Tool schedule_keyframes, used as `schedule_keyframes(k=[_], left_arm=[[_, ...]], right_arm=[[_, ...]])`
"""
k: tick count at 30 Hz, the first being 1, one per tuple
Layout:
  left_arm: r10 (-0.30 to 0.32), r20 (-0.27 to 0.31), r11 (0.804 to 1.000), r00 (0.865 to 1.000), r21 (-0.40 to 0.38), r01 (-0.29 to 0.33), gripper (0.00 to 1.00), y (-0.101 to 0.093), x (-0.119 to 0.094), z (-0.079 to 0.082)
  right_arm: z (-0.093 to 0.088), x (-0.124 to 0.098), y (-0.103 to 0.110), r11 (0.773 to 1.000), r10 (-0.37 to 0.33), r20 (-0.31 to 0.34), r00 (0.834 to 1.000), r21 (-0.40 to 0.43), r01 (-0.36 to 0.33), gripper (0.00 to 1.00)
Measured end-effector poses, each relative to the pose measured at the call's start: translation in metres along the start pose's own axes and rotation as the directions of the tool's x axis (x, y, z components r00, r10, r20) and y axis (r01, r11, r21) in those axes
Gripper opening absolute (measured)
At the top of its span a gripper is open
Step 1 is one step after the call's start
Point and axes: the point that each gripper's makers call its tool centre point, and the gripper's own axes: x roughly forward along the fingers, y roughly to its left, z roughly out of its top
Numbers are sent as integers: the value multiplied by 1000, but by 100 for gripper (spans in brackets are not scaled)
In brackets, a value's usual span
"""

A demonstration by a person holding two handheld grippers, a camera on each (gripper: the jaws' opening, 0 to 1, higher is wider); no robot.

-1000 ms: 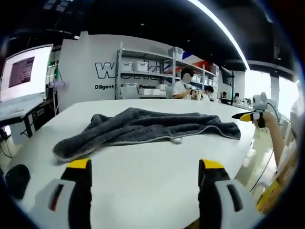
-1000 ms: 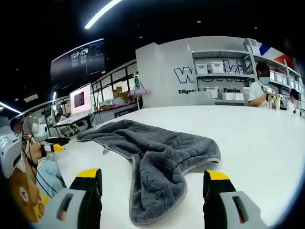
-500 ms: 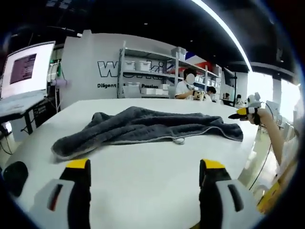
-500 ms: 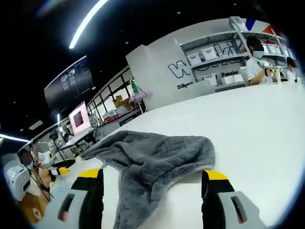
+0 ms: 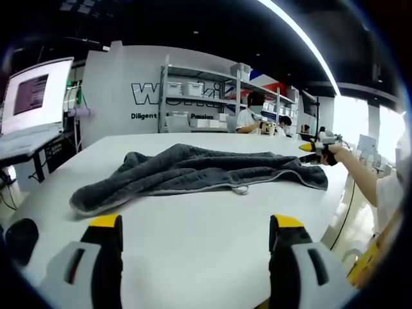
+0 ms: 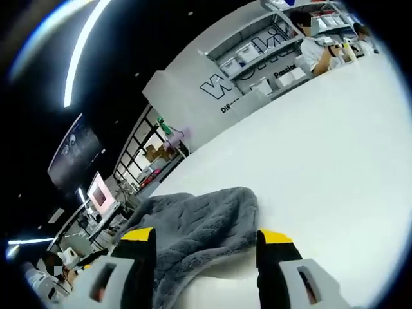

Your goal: Fold the towel on the table until its edges align and the towel forms a compact rectangular stack.

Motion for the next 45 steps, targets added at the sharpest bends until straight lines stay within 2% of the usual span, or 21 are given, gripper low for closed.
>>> schedule_keyframes(k=[3,6,9,12,17,22,25,28,32,35,42,45], left_arm=[[3,1,1000,1000,-2,-3,99,1,-1,0],[2,-1,1000,1000,-5,-2,99,0,0,-1],[-1,-4,1000,1000,-6,1,99,0,1,-1],[-4,-4,1000,1000,-5,4,99,-1,2,-1],[-6,-5,1000,1000,-8,6,98,-2,2,-1],[-10,-4,1000,1000,-10,10,98,-3,1,-2],[-10,1,1000,1000,-14,10,97,-3,-1,-2],[-1,2,1000,1000,-13,1,97,0,-4,-2],[5,5,1000,1000,-16,-5,97,2,-5,-1],[4,8,1000,1000,-17,-4,97,2,-6,-1],[-1,13,1000,1000,-16,1,97,1,-7,0],[-3,17,1000,1000,-17,3,96,1,-8,0]], right_arm=[[-4,5,-4,1000,-30,-4,1000,7,30,54],[-1,10,-17,998,-57,-12,998,14,57,47],[1,16,-23,998,-57,-19,998,23,57,37],[0,18,-25,998,-65,-38,997,-3,65,29],[2,23,-32,997,-74,-55,996,-3,74,22],[8,25,-49,996,-94,-70,993,-21,92,8],[13,25,-51,995,-87,-64,994,-49,83,5],[18,22,-44,993,-85,-41,996,-91,81,4],[43,15,-36,990,-82,27,996,-113,84,4],[68,9,-29,986,-78,76,994,-140,88,4],[128,-1,10,967,-39,172,984,-240,80,4],[144,-4,34,953,-19,192,981,-294,76,4]])
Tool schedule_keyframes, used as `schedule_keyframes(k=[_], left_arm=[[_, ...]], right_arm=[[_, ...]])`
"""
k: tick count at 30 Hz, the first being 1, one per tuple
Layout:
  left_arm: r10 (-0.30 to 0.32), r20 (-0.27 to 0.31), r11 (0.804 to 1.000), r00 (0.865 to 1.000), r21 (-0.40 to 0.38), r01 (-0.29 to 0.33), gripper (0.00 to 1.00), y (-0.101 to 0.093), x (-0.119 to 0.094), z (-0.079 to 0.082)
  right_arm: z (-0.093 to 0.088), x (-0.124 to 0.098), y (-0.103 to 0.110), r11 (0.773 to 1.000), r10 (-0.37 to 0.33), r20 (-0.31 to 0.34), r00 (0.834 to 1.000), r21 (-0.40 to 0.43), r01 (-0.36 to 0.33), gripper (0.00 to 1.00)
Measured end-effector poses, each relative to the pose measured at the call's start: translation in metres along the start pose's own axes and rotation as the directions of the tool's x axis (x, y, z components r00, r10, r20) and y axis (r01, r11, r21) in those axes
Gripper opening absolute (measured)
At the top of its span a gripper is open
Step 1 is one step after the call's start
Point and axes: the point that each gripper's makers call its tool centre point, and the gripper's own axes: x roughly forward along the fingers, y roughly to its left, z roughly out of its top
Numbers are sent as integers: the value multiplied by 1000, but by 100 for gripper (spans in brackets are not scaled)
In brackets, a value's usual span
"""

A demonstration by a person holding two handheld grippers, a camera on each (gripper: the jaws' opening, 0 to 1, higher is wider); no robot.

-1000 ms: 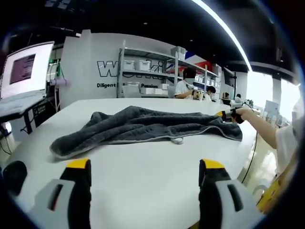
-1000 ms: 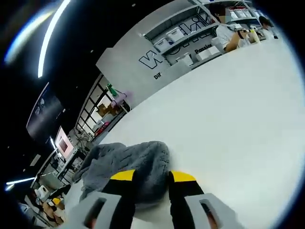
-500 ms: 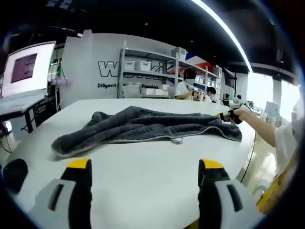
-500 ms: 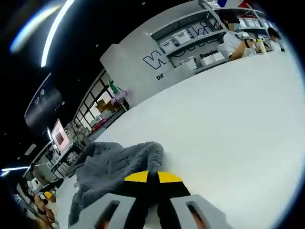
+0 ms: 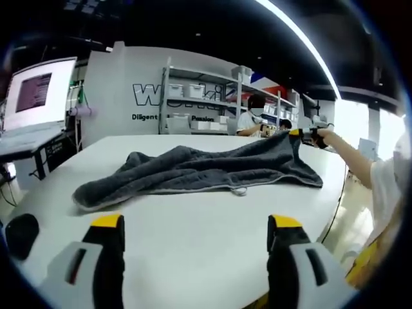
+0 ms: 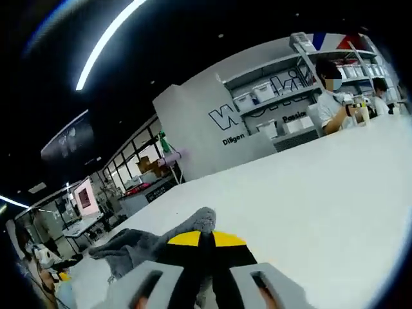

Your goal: Fold the towel on the table until its edges align and the towel forms a compact rectangular stack.

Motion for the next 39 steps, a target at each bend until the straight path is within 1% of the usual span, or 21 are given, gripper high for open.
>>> schedule_keyframes(k=[3,4,6,8,10,13,15,16,20,21,27,32,35,39], left_arm=[[6,3,1000,1000,1,-6,96,3,-2,1],[7,6,1000,1000,0,-7,96,4,-3,2],[8,10,1000,1000,0,-8,96,4,-4,2],[9,13,1000,1000,-1,-9,96,5,-4,2],[8,13,1000,1000,-3,-8,96,5,-5,2],[7,13,1000,1000,-5,-7,96,5,-5,1],[7,10,1000,1000,-4,-7,96,5,-6,0],[7,10,1000,1000,-4,-7,95,5,-6,-1],[9,6,1000,1000,-5,-9,95,6,-6,-2],[9,6,1000,1000,-5,-9,95,6,-6,-2],[11,-1,1000,1000,-6,-11,95,5,-4,-3],[14,-8,1000,1000,-5,-14,95,5,-1,-5],[17,-12,1000,1000,-7,-17,95,5,1,-6],[16,-17,1000,1000,-7,-16,95,5,1,-7]], right_arm=[[19,0,17,998,11,12,1000,-62,-11,4],[21,1,18,998,12,12,1000,-69,-11,4],[31,1,31,994,14,16,1000,-110,-12,4],[39,3,36,991,22,18,1000,-135,-19,4],[41,5,44,987,21,16,1000,-162,-19,4],[38,7,43,983,7,2,1000,-182,-7,4],[33,10,33,984,-12,-9,1000,-176,10,4],[33,10,32,985,-15,-10,1000,-174,13,4],[18,13,5,987,-71,-33,997,-145,65,4],[12,14,-5,987,-89,-46,995,-138,82,4],[-13,21,-45,980,-169,-88,982,-118,159,4],[-33,30,-66,972,-211,-131,969,-131,194,4],[-44,33,-73,969,-227,-144,963,-135,209,4],[-59,37,-84,967,-243,-164,956,-118,226,4]])
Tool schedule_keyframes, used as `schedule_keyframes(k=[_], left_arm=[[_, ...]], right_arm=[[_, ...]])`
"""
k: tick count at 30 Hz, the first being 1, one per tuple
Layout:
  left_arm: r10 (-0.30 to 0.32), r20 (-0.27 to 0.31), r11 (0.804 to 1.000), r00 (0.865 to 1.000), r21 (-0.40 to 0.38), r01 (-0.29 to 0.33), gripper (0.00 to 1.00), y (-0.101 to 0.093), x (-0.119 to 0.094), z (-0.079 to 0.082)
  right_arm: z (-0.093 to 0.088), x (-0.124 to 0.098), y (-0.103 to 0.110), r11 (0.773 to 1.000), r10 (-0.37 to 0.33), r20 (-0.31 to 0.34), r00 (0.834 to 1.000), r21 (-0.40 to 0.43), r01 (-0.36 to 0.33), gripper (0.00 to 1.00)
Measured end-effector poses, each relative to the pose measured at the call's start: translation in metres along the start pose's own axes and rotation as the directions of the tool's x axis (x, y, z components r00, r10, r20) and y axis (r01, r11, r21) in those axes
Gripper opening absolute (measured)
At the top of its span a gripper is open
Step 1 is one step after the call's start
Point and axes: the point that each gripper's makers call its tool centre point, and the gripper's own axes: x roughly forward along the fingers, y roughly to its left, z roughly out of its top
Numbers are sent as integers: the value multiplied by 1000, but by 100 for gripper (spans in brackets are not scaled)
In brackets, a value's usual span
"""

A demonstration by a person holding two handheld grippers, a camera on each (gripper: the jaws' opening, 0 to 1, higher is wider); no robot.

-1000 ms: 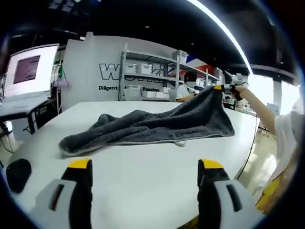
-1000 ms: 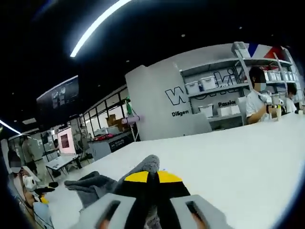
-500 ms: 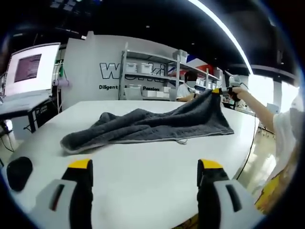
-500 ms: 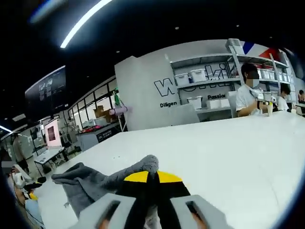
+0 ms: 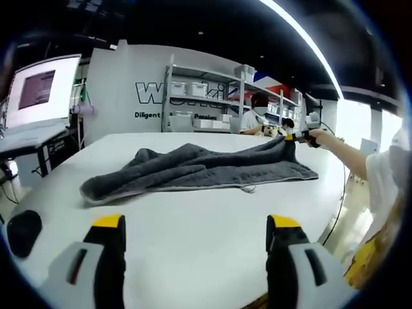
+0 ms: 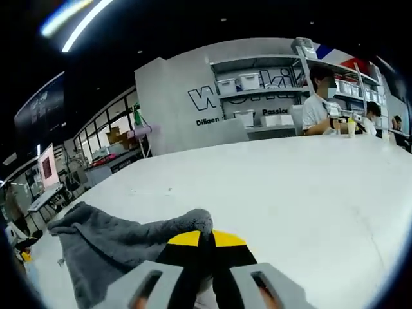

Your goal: Fold the towel on the table until its edges align and the towel forms a compact rectangular stack.

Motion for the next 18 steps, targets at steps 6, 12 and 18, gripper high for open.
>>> schedule_keyframes(k=[6,12,18], left_arm=[[7,-5,1000,1000,-4,-7,95,2,-1,-2],[11,-8,1000,1000,-6,-11,94,4,-3,-4],[5,-9,1000,1000,-4,-5,94,3,-3,-4]], right_arm=[[-7,4,-4,1000,-10,-9,1000,11,10,4],[-5,4,-2,1000,-4,-7,1000,3,4,4],[-1,0,0,1000,-15,-5,1000,-21,15,15]])
